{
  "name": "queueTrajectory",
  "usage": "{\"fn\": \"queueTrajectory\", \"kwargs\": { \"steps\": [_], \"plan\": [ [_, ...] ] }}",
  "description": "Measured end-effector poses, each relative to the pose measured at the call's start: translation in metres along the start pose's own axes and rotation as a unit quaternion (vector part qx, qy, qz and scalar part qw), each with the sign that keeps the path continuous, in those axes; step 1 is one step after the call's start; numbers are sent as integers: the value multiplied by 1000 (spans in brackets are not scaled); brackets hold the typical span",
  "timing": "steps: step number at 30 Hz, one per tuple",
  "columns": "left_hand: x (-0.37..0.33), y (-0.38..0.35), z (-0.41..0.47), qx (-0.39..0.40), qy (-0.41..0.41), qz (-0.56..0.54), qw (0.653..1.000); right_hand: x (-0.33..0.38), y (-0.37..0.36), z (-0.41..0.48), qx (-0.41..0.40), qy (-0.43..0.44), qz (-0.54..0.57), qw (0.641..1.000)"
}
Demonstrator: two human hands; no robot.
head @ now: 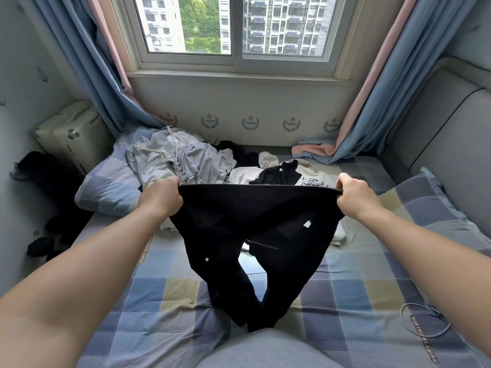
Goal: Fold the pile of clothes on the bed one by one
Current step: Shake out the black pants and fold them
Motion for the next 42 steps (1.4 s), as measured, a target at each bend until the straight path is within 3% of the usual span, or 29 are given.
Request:
{"fn": "queueTrajectory", "kwargs": {
  "steps": [7, 10, 13, 16, 18, 20, 22, 24, 26, 30, 35, 39, 42],
  "plan": [
    [4, -16, -17, 115, 22, 46, 992, -14, -5, 2, -63, -3, -15, 998],
    [9, -25, -22, 173, 87, -59, 979, -23, -10, 1, -43, -93, 104, 989],
    [5, -37, -34, 246, 173, -209, 930, -22, -23, -4, 32, -205, 254, 945],
    [9, -47, -38, 263, 233, -260, 899, -17, -30, -1, 75, -175, 290, 938],
    [20, -48, -37, 236, 275, -280, 889, -15, -29, 4, 92, -115, 272, 951],
    [31, -44, -34, 208, 282, -269, 897, -14, -23, 7, 102, -42, 183, 977],
    [37, -39, -30, 184, 269, -257, 910, -12, -17, 9, 65, 16, 67, 996],
    [40, -41, -27, 184, 271, -280, 903, -12, -12, 10, 18, 19, 9, 1000],
    [43, -48, -30, 194, 311, -361, 858, -14, -12, 8, 43, -44, 12, 998],
    [38, -45, -41, 207, 350, -512, 757, -8, -19, 4, 140, -144, 220, 954],
    [23, -4, -22, 176, 319, -636, 680, 5, 11, 28, 63, -146, 367, 917],
    [8, 62, 8, 156, 208, -693, 672, 27, 66, 48, 13, -108, 425, 899],
    [0, 114, 31, 148, 112, -703, 686, 51, 116, 60, 3, -83, 409, 909]
  ]
}}
Point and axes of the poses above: each hand's wrist, its own z-axis towards the middle knuckle, its own y-axis out of the back of the hand, x = y × z, the point moved 5 cm from there along z, towards the middle knuckle, and after that the axes turned 1 degree about y, right-handed, at the moved point
